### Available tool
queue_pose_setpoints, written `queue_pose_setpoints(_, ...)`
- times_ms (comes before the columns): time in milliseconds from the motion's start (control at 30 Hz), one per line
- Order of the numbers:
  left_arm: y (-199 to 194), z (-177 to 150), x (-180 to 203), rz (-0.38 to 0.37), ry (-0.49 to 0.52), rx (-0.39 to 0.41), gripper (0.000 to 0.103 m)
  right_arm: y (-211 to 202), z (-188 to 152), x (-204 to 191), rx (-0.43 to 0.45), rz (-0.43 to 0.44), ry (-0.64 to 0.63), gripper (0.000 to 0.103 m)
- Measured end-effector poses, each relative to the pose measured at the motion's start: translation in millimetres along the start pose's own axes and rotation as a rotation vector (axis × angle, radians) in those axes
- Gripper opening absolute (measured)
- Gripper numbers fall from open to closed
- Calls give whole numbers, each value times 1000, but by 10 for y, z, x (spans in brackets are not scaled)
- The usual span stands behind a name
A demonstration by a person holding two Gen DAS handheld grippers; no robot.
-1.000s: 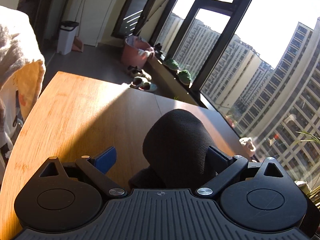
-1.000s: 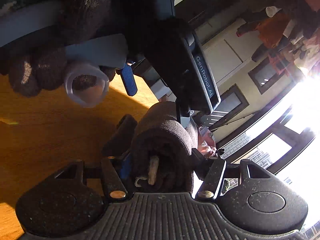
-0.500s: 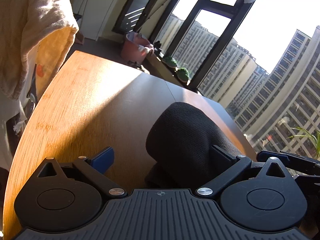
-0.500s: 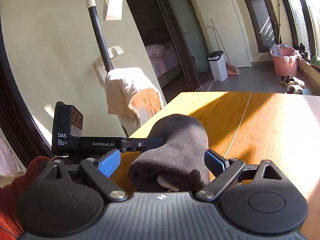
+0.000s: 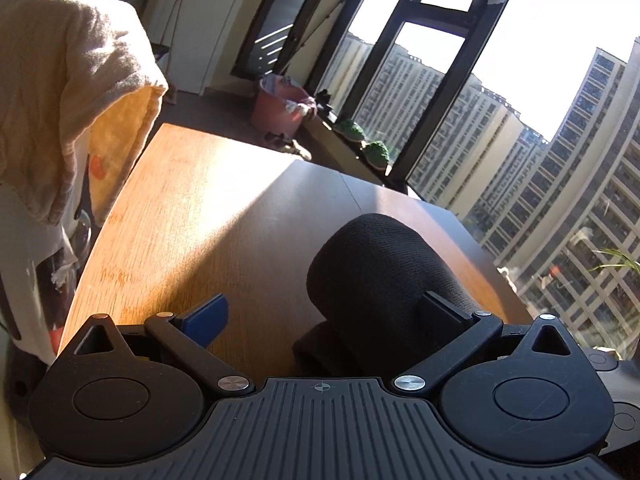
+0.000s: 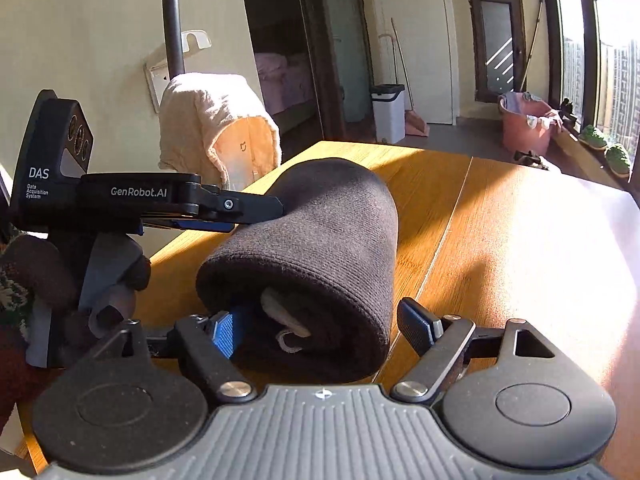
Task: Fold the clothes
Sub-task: 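Push the roll over the remaining pants with the right gripper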
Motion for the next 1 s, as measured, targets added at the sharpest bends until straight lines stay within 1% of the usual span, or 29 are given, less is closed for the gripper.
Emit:
queue_pose_setpoints(33, 7, -13, -7, 3, 6, 0, 103, -57, 32, -1, 11, 18, -11, 84)
queue_pose_setpoints(67, 12, -22, -20, 1, 7, 0, 103, -162, 70, 38, 28, 54, 2, 86)
queue_pose_setpoints(133, 10, -44, -61, -15, -6, -1, 103, -291, 152, 176, 60, 107, 89, 93)
queue_pose_setpoints(167, 16, -48, -72, -23, -14, -2, 103, -355, 194, 247, 77, 133, 133, 94)
queue_pose_setpoints(200, 25, -48, -79, -30, -23, -3, 103, -348, 217, 306, 78, 138, 169, 94)
queue_pose_setpoints(267, 50, -29, -61, -39, -37, -1, 103, -219, 230, 440, 56, 106, 235, 94)
queue_pose_setpoints(300, 40, -24, -58, -39, -42, 0, 103, -140, 217, 463, 34, 89, 251, 88)
queue_pose_setpoints(333, 19, -16, -58, -35, -46, 2, 103, -57, 177, 452, 14, 94, 275, 85)
queue_pose_setpoints(367, -20, -7, -63, -26, -50, 5, 103, 25, 136, 440, -6, 100, 298, 85)
queue_pose_setpoints(467, -148, 14, -100, -18, -75, 15, 103, 42, 41, 238, 33, 51, 248, 81)
queue_pose_setpoints(567, -167, -10, -140, -48, -123, -4, 103, 13, 31, 46, 86, -53, 159, 80)
queue_pose_setpoints(633, -151, -41, -128, -54, -119, -3, 103, 10, 35, -92, 126, -139, 51, 80)
queue_pose_setpoints(667, -144, -45, -119, -59, -117, 0, 103, 23, 36, -140, 139, -168, 13, 80)
queue_pose_setpoints(733, -127, -18, -97, -83, -124, 9, 103, 99, 79, -199, 153, -208, -26, 80)
queue_pose_setpoints(800, -90, 54, -54, -94, -122, 18, 103, 163, 128, -201, 162, -235, -32, 80)
queue_pose_setpoints(833, -51, 96, -24, -88, -111, 18, 102, 214, 163, -204, 173, -265, -44, 80)
queue_pose_setpoints(900, 100, 177, 33, -34, -69, 5, 99, 285, 204, -220, 195, -326, -88, 80)
queue_pose_setpoints(933, 187, 212, 50, -12, -53, -3, 95, 311, 225, -220, 203, -359, -115, 80)
queue_pose_setpoints(967, 279, 241, 57, -4, -45, -12, 96, 317, 239, -205, 205, -376, -126, 80)
queue_pose_setpoints(1000, 357, 269, 65, -4, -43, -18, 97, 305, 260, -159, 198, -368, -121, 80)
Point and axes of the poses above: each gripper's, at about its wrist camera, not at the fingertips, and y roughly the way its jaws point, x to its right, z to its top, the point moved 4 cm from there along y, roughly the way its jaws point, and after that the axes turned 3 degrees about -x, right-handed, at the moved point
